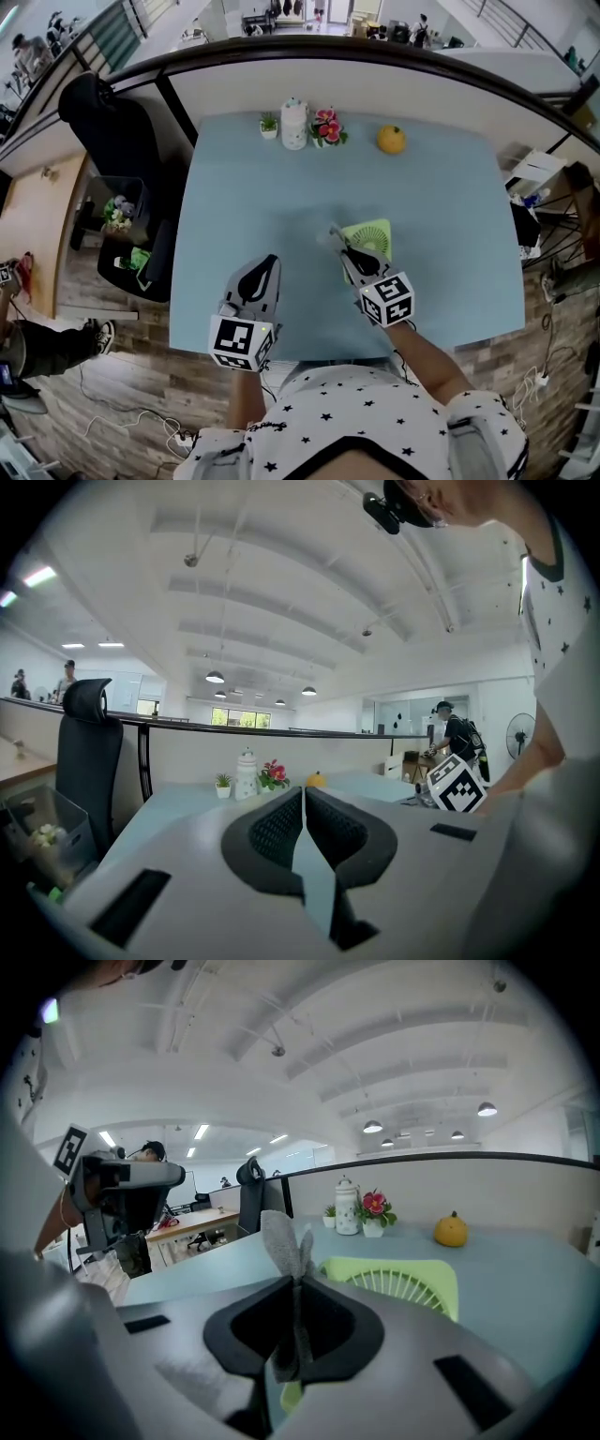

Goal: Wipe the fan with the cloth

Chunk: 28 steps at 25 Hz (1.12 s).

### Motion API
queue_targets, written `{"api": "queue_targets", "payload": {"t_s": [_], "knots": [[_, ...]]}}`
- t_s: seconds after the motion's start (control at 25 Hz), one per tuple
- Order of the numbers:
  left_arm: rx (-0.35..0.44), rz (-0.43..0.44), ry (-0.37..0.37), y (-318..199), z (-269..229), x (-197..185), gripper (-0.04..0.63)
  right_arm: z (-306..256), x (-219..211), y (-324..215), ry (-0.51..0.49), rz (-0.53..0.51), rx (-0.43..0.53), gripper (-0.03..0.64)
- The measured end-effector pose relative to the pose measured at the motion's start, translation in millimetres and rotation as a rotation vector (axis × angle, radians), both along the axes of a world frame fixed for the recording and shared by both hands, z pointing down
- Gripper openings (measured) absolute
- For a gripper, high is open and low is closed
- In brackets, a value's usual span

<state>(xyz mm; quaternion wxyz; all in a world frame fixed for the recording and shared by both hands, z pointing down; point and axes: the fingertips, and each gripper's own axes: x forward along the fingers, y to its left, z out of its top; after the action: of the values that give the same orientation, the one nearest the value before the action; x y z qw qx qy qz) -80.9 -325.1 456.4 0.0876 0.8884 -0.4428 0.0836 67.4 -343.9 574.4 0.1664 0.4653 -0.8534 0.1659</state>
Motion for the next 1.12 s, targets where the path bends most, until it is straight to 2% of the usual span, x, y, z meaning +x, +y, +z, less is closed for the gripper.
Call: {"api": "queue_targets", "payload": {"t_s": [0.32,0.6,1.12], "knots": [[-0.013,-0.041,0.014,-5,0,0,0.034,5,8,-6,-0.016,-0.015,-0.037,0.026],[-0.004,-0.048,0.009,-6,-4,21,0.034,3,29,-9,-0.042,-0.01,-0.039,0.026],[-0.001,-0.034,-0.007,5,-12,61,0.034,2,106,-17,-0.074,0.119,-0.032,0.026]]}}
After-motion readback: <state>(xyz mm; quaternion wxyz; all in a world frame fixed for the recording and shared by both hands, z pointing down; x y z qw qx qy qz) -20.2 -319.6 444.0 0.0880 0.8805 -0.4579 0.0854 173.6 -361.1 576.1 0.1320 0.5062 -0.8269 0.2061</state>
